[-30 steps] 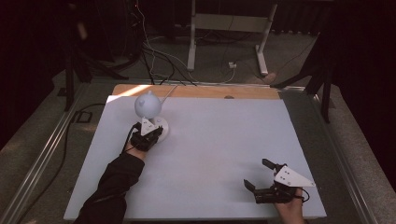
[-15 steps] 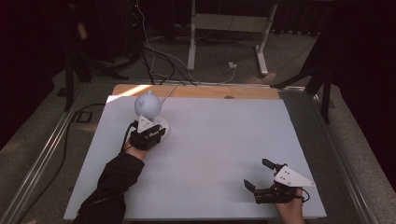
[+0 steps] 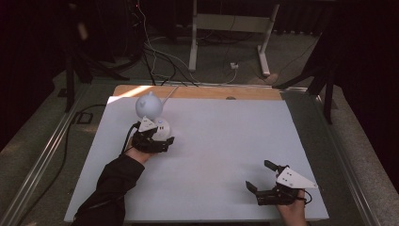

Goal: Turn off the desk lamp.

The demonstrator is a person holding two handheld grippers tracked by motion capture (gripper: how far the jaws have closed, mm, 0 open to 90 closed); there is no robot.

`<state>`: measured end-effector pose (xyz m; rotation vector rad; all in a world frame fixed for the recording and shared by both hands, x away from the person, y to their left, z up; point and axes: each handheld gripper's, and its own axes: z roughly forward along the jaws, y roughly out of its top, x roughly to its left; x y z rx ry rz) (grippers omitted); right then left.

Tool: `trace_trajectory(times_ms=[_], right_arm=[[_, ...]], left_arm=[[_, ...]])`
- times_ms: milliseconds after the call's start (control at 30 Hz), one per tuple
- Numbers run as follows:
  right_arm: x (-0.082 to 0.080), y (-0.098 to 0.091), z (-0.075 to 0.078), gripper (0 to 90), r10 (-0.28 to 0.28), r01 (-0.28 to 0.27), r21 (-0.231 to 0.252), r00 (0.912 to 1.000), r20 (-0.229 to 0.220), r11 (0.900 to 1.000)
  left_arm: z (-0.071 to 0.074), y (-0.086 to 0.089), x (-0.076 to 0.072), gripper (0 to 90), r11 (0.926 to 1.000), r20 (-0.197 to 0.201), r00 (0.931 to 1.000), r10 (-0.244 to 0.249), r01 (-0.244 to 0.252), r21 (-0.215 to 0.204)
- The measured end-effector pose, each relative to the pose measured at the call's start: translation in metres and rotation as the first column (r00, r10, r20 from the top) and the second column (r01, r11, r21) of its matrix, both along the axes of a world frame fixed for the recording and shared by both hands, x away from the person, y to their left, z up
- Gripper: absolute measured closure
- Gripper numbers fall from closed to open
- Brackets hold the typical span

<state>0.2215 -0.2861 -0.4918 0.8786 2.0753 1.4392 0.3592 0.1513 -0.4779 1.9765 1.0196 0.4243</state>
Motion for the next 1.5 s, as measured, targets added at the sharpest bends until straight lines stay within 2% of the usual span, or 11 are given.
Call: trace_trajectory(times_ms=[33,67,100,333,800,1033,1167,1300,1500], right_arm=[[0.000,0.000,0.000,0.0,-0.001,0.001,0.001,1.0000,0.001,1.0000],[0.000,0.000,0.000,0.0,0.000,0.000,0.002,1.0000,0.001,1.0000],[0.000,0.000,0.000,0.0,-0.001,0.001,0.001,1.0000,0.000,1.0000],[0.000,0.000,0.000,0.0,0.001,-0.001,0.003,1.0000,-0.001,1.0000],[0.000,0.000,0.000,0.0,-0.001,0.001,0.002,1.0000,0.000,1.0000],[0.000,0.000,0.000,0.0,-0.001,0.001,0.000,1.0000,0.000,1.0000],[0.000,0.001,0.000,0.0,-0.002,0.002,-0.001,1.0000,-0.003,1.0000],[0.001,0.001,-0.001,0.0,-0.002,0.002,-0.001,1.0000,-0.006,1.0000],[0.001,0.002,-0.001,0.0,0.000,0.000,-0.004,1.0000,-0.007,1.0000]], left_arm=[[0.001,0.000,-0.001,7.7,0.9999,-0.003,0.9999,-0.013,0.013,-0.009],[0.004,0.000,-0.003,5.0,0.9990,-0.018,0.9994,-0.031,0.030,-0.033],[0.004,0.000,-0.003,2.2,0.9990,-0.018,0.9994,-0.031,0.030,-0.033],[0.013,0.006,-0.012,0.5,0.9939,-0.014,0.9971,-0.075,0.074,-0.082],[0.013,0.025,-0.040,0.5,0.9922,-0.011,0.9950,-0.099,0.098,-0.077],[0.009,0.034,-0.057,0.5,0.9907,-0.016,0.9935,-0.113,0.111,-0.078],[0.004,0.041,-0.068,0.6,0.9850,-0.022,0.9903,-0.137,0.134,-0.108],[-0.003,0.047,-0.081,0.6,0.9812,-0.023,0.9863,-0.163,0.160,-0.108],[-0.016,0.053,-0.096,0.6,0.9804,-0.041,0.9843,-0.171,0.166,-0.105]])
